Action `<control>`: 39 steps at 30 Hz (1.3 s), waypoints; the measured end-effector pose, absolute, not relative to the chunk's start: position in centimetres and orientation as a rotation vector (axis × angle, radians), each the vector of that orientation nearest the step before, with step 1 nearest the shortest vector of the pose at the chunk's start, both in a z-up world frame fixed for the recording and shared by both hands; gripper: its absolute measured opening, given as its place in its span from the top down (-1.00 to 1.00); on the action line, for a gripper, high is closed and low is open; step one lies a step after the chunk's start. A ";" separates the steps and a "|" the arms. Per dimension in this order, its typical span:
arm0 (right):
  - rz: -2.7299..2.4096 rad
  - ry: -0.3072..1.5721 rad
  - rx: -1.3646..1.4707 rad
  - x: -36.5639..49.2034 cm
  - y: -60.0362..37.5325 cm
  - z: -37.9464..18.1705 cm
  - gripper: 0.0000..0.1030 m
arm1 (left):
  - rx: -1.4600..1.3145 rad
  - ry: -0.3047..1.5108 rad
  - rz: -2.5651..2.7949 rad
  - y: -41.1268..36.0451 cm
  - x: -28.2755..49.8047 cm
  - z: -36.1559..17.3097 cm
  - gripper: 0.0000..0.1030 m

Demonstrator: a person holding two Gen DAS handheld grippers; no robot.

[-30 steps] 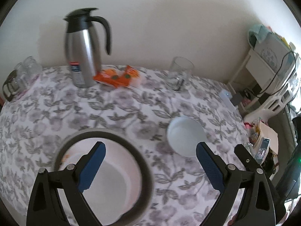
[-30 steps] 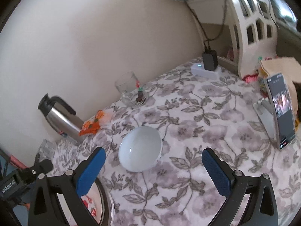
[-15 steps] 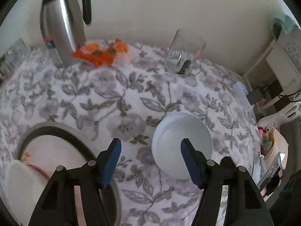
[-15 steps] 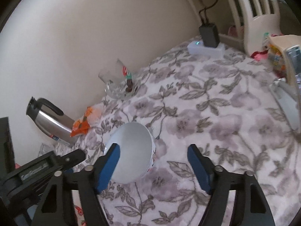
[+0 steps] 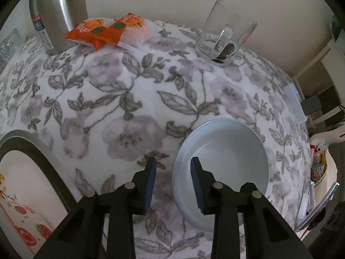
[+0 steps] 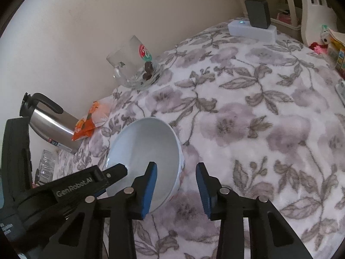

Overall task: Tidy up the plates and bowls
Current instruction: 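Close both tools on the rim of the pale round bowl, then lift the pale round bowl and carry it over the basin with both tools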

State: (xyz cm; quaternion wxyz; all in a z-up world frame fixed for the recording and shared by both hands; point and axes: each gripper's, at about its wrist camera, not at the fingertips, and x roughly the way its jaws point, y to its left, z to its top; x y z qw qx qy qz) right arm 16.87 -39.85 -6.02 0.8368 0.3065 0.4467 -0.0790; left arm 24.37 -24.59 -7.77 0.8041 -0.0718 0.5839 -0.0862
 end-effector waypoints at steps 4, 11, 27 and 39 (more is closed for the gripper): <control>-0.167 0.951 0.637 17.2 -39.7 -6.3 0.42 | -0.159 1.261 -0.188 -24.6 24.7 -8.3 0.65; -0.167 0.960 0.610 17.3 -39.6 -6.6 0.65 | -0.164 1.251 -0.219 -24.9 24.6 -8.2 0.79; -0.198 0.945 0.577 15.4 -39.8 -3.5 0.67 | -0.168 1.205 -0.314 -24.8 22.4 -5.0 0.81; -0.194 0.872 0.543 12.2 -37.7 2.9 0.67 | -0.191 1.100 -0.364 -22.4 19.1 2.3 0.81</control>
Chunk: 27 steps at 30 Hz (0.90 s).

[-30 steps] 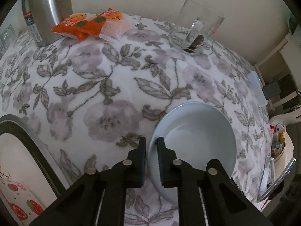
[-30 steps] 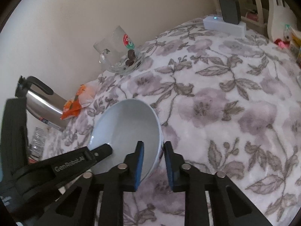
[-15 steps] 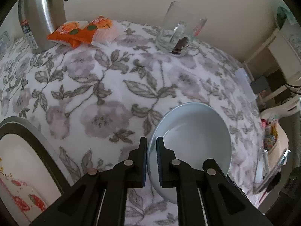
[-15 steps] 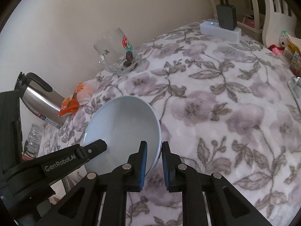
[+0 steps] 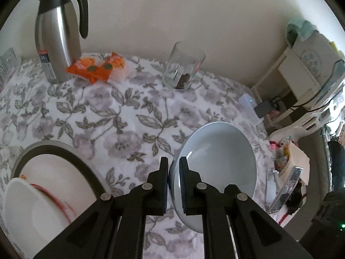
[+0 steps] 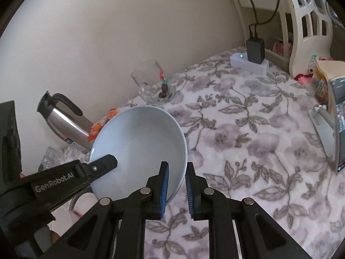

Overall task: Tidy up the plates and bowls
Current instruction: 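Lift the pale round bowl and carry it over the basin with both tools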

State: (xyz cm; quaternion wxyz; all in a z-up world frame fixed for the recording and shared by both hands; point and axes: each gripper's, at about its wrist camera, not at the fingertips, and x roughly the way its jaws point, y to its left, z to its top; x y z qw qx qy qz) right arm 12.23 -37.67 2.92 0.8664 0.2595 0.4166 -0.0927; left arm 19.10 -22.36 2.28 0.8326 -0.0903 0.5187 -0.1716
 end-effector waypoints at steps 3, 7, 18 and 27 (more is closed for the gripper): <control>-0.195 0.860 0.515 11.4 -36.7 4.2 0.67 | -0.203 1.075 -0.374 -21.4 18.2 3.6 0.81; -0.177 0.838 0.510 10.4 -35.7 5.6 0.67 | -0.218 1.045 -0.386 -20.0 17.0 5.0 0.81; -0.146 0.802 0.450 7.9 -31.5 8.4 0.67 | -0.253 0.972 -0.394 -15.5 13.7 7.0 0.81; -0.098 0.793 0.408 7.3 -28.2 9.2 0.67 | -0.302 0.923 -0.386 -11.4 12.0 7.6 0.81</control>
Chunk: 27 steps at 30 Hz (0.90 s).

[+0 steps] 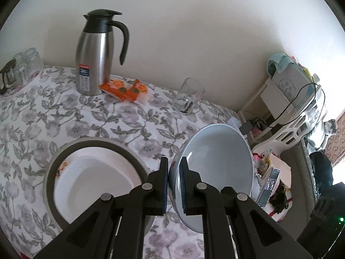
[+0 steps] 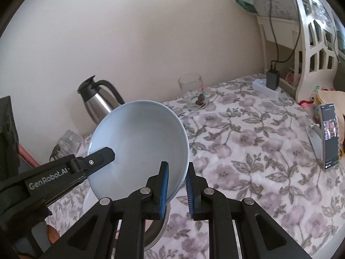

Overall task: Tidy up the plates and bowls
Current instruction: 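Lift the pale round bowl and carry it over the basin with both tools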

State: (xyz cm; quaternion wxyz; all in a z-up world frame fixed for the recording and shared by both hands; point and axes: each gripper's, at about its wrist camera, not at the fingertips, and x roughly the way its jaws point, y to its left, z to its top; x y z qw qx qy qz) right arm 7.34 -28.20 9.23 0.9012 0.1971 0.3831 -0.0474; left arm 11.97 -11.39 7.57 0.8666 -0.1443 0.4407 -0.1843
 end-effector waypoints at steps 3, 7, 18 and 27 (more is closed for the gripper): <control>-0.082 0.795 0.377 7.5 -26.7 9.4 0.67 | -0.314 0.895 -0.373 -9.9 11.3 7.6 0.81; -0.063 0.799 0.342 7.5 -24.8 9.4 0.67 | -0.328 0.878 -0.351 -8.2 10.9 7.5 0.81; 0.024 0.815 0.288 8.0 -20.0 9.4 0.67 | -0.408 0.847 -0.288 -2.6 9.8 7.2 0.81; 0.081 0.823 0.258 7.7 -17.3 9.3 0.67 | -0.455 0.826 -0.261 0.7 8.5 7.2 0.81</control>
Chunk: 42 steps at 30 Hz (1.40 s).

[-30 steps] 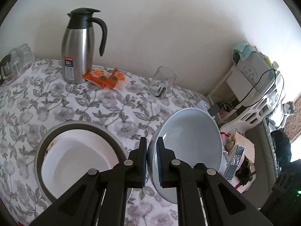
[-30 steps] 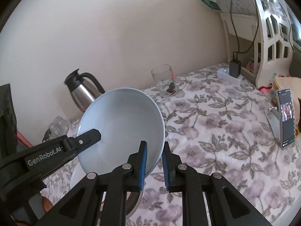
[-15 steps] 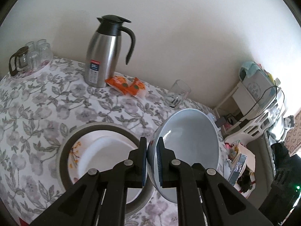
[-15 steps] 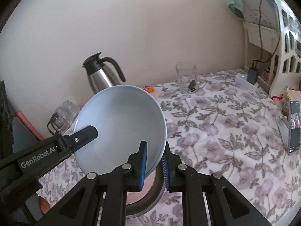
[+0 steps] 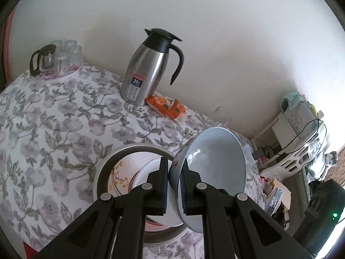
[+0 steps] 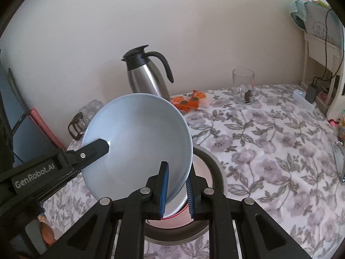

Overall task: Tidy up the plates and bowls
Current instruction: 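Lift the pale round bowl and carry it over the basin with both tools, then lower the pale round bowl onto the stacked bowls with both tools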

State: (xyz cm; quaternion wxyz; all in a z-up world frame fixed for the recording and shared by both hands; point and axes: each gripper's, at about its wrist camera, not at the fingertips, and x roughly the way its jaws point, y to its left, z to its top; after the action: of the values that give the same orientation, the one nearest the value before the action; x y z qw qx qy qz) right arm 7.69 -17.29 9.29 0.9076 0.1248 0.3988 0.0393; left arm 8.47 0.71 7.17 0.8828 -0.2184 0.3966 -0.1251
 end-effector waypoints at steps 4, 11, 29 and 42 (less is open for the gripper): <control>0.092 0.847 0.253 7.7 -16.7 8.6 0.67 | -0.479 0.848 -0.255 1.6 8.3 6.3 0.81; 0.087 0.895 0.231 8.1 -16.1 7.1 0.67 | -0.502 0.895 -0.245 2.2 8.8 4.6 0.81; 0.064 0.964 0.250 9.7 -16.5 4.6 0.67 | -0.512 0.989 -0.228 1.8 10.4 1.8 0.81; 0.052 0.964 0.255 10.1 -16.9 4.2 0.63 | -0.531 1.034 -0.237 1.5 11.1 0.5 0.81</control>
State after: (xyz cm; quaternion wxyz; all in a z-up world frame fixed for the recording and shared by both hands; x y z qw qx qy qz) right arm 10.09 -16.92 4.18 0.8781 0.1221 0.4620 0.0250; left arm 11.07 1.50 0.45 0.8293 -0.2501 0.4870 -0.1118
